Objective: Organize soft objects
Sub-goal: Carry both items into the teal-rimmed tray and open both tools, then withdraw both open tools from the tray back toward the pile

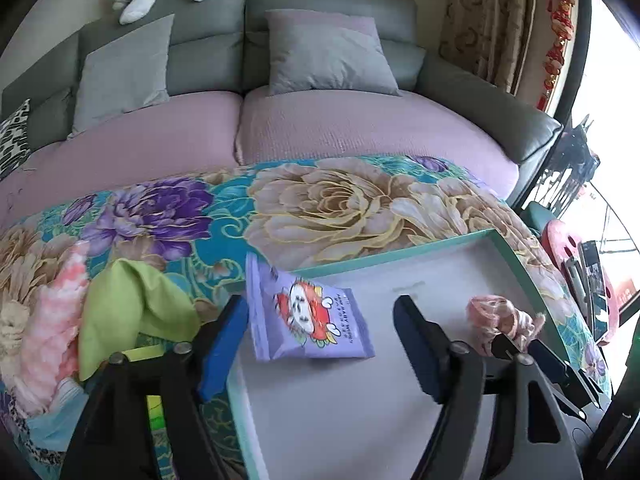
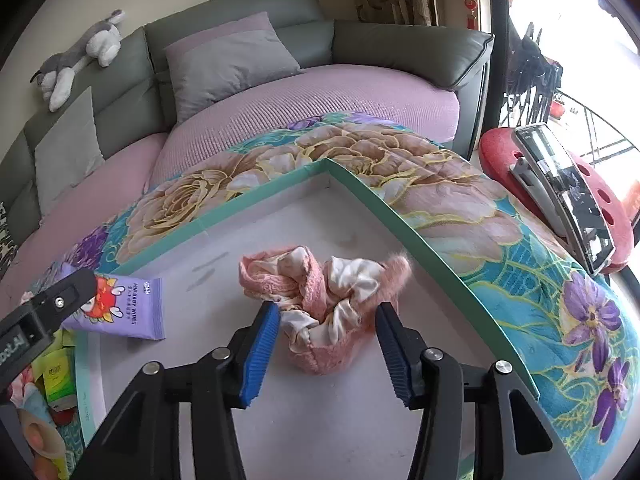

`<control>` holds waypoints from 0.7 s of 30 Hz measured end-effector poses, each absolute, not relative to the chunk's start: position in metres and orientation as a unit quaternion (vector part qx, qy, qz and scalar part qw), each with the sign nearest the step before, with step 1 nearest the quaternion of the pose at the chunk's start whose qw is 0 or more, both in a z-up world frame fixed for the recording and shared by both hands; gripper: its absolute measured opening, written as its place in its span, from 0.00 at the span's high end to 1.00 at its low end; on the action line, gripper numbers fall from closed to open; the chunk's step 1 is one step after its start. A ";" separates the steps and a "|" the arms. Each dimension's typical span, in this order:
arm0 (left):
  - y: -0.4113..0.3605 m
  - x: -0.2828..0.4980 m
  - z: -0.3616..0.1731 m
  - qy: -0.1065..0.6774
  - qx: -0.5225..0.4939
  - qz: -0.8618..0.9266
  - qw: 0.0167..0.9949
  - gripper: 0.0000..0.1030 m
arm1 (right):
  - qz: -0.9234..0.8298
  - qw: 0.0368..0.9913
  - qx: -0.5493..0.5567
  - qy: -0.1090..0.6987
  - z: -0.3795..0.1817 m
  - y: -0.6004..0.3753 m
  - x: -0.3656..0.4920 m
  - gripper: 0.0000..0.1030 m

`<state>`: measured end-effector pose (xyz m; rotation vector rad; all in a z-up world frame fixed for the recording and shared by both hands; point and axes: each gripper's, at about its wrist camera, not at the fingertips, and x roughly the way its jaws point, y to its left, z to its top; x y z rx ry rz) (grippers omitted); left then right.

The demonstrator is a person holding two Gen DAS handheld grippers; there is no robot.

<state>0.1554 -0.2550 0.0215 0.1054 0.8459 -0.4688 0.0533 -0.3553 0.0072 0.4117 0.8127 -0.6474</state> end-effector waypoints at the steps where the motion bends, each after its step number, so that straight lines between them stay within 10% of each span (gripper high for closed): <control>1: -0.254 0.155 0.022 0.406 0.051 -0.222 0.885 0.22 | -0.308 0.848 0.192 0.387 0.007 -0.355 0.054 0.38; 21: -0.188 0.157 0.021 0.385 0.019 -0.124 0.914 0.06 | -0.280 0.857 0.206 0.380 0.011 -0.351 0.055 0.07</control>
